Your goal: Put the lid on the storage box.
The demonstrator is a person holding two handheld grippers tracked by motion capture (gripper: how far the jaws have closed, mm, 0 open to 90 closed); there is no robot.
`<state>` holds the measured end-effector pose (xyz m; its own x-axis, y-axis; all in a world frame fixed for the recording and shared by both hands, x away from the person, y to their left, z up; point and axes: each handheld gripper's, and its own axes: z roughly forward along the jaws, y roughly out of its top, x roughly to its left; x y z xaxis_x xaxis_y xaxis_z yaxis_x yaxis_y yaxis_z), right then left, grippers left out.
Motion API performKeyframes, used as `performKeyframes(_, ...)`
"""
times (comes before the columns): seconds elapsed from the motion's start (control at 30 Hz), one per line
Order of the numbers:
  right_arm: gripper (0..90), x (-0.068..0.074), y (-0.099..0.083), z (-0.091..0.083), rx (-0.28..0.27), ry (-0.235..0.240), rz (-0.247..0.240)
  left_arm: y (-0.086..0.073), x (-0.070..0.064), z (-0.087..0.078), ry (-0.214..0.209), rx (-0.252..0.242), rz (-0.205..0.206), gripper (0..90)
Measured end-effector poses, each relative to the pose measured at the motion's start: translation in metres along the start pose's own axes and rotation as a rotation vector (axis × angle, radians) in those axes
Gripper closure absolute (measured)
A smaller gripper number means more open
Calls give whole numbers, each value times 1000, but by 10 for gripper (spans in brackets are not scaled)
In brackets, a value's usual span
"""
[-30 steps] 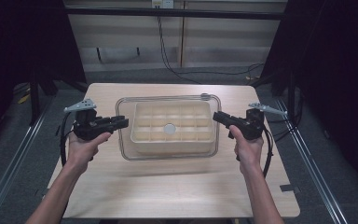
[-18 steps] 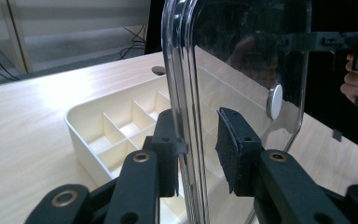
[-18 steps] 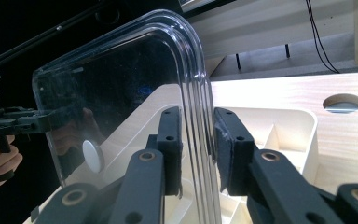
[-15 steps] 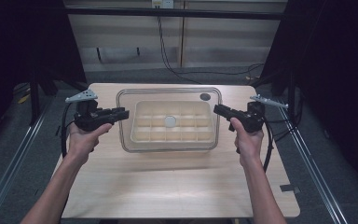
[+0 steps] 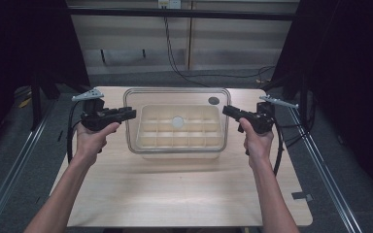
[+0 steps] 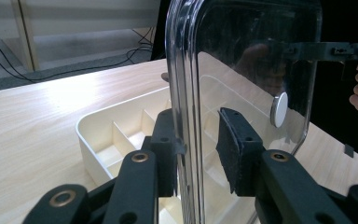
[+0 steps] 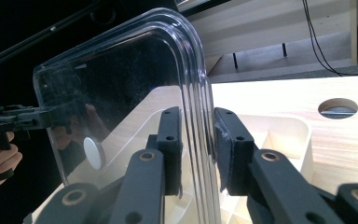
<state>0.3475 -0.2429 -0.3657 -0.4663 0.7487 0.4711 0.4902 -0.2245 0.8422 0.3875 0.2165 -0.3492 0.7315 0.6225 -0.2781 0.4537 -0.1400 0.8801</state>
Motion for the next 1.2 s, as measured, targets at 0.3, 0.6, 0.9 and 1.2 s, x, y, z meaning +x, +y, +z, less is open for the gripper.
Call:
performKeyframes(0.3, 735, -10, -1, 4, -3, -11, 11, 1, 5, 11, 13, 7, -9, 682)
performKeyframes(0.6, 736, -16, -1, 10, -6, -15, 19, 2, 9, 17, 23, 22, -16, 678)
performKeyframes(0.9, 739, -23, -1, 15, 1, -28, 31, 2, 14, 27, 41, 30, -32, 669)
performKeyframes(1.2, 742, -25, 2, 19, 21, -52, 25, 2, 20, 37, 53, 50, -35, 650)
